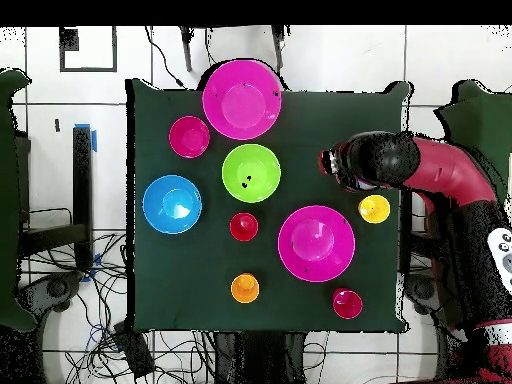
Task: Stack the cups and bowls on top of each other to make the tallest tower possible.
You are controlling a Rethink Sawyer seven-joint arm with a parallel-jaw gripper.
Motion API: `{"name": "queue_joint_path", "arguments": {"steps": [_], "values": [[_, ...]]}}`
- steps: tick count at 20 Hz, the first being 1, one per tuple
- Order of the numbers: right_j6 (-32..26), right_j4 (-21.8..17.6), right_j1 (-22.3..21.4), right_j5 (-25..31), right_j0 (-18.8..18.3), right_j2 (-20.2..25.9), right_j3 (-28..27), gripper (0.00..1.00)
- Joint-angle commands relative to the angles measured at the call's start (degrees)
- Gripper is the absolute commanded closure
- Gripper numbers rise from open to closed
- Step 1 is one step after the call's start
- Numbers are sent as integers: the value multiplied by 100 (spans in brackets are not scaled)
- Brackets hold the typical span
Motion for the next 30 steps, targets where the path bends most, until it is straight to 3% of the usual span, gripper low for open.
{"name": "queue_joint_path", "arguments": {"steps": [1,12,30], "values": [[-2188,-569,83,945,36,233,-343,0],[-2458,-653,-7,1130,-39,222,-485,0],[-2529,-892,35,831,-274,107,-256,0]]}}
